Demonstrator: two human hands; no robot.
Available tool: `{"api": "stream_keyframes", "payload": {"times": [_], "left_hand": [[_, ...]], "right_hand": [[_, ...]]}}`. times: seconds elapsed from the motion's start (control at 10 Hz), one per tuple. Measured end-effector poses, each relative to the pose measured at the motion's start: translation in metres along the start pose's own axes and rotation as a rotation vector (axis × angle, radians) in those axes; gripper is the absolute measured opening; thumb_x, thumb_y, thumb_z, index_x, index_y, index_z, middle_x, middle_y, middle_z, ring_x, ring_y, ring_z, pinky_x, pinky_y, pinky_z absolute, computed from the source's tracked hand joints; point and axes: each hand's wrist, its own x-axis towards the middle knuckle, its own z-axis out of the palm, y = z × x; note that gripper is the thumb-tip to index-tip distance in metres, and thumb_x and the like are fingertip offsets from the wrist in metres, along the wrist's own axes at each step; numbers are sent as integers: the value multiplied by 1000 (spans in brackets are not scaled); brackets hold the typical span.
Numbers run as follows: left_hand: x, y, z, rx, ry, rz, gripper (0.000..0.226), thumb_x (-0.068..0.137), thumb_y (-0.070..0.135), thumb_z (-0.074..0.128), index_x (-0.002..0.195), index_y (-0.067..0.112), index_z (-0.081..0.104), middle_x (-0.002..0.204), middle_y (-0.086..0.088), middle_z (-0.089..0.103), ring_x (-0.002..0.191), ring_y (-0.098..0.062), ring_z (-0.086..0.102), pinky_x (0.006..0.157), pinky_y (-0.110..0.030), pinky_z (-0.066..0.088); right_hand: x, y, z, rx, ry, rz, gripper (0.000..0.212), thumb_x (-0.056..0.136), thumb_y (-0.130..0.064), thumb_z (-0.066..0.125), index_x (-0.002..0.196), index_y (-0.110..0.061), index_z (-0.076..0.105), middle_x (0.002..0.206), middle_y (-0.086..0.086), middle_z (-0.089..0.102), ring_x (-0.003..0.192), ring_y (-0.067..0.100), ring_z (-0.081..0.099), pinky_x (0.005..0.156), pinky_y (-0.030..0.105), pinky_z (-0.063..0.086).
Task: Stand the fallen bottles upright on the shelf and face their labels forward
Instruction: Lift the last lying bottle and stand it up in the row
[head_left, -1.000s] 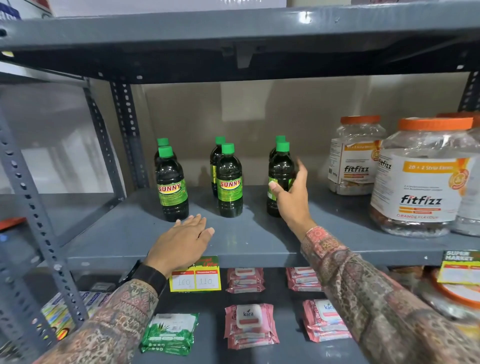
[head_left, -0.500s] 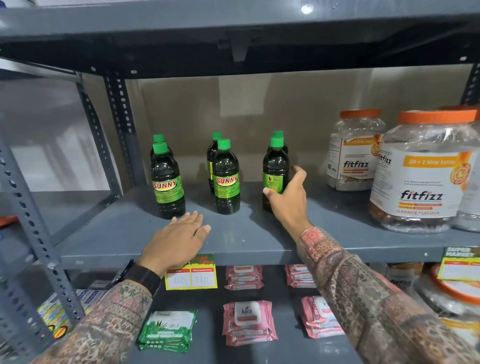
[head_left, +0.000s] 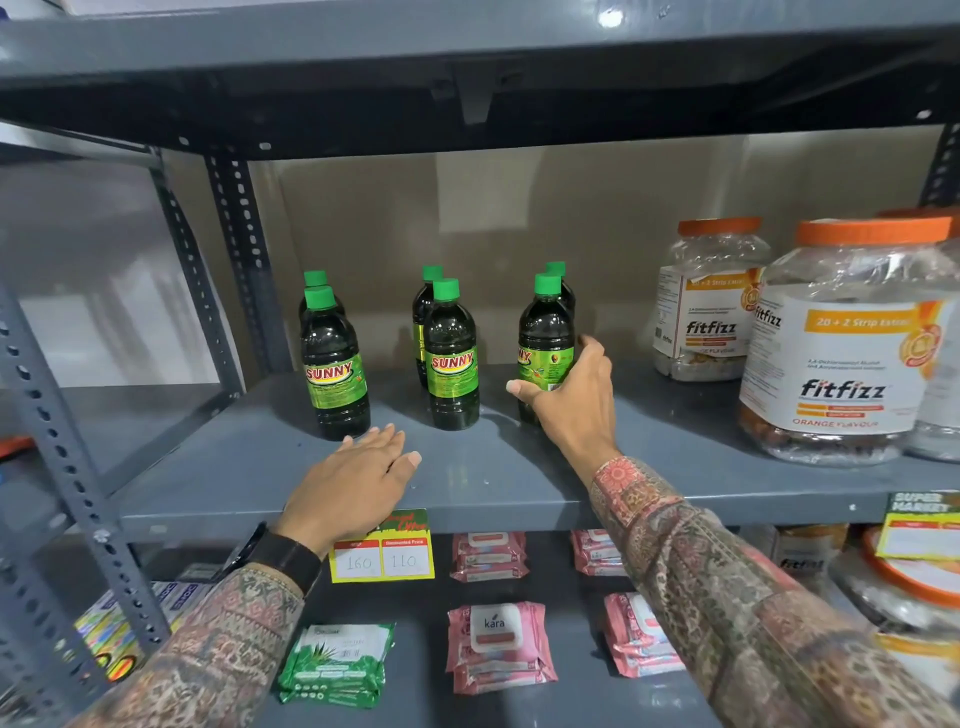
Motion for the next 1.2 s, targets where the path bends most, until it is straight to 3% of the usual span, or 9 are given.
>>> {"api": "stream_keyframes", "payload": {"times": [0.1,0.2,0.4,0.6,0.8,1.0,1.2], "left_hand": [[0,0,0,2,2,1,66,110,51,21,167,18,22,177,4,15,164,-11,12,132,-34,5],[1,-1,1,1,0,2,66,110,52,20,167,19,22,177,4,15,164,-11,12,133,-35,6],[-1,1,0,4,-3,1,66,110,52,20,168,19,21,177,5,14,164,-10,11,132,-34,5],[-2,1,-1,-2,-6,-3,66,110,52,20,168,20,21,177,5,14,164,-10,10,132,-34,4],[-2,1,-1,-5,-3,-1,66,110,53,19,168,20,21,177,5,14,164,-11,11,133,-35,6],[-2,2,-2,-1,-10,9,66,110,52,19,168,19,20,177,4,13,164,-11,10,133,-34,5],[-2,1,-5,-2,-14,16,66,111,50,19,168,17,20,178,1,13,165,-14,10,132,-35,4]], "right_hand": [[0,1,0,-24,-2,3,87,74,-34,92,141,-13,41,131,9,58,119,31,60,97,43,51],[1,3,-1,12,-40,-1,79,80,-24,85,143,-15,39,129,7,63,116,29,63,89,35,46],[-2,-1,-1,-51,4,0,89,70,-42,93,138,-15,43,130,8,55,116,28,59,96,42,51],[-1,1,-1,-8,-64,-12,74,81,-24,83,141,-16,40,129,5,63,115,26,63,94,40,50],[0,0,1,-51,-36,9,78,73,-42,90,131,-16,45,124,3,59,106,23,60,90,40,52],[0,0,2,-65,-95,10,59,85,-27,82,131,-13,48,124,7,65,114,30,63,94,43,51],[-3,-6,-1,-36,-118,51,61,83,-27,83,132,-16,48,124,5,63,112,26,62,95,43,52]]}}
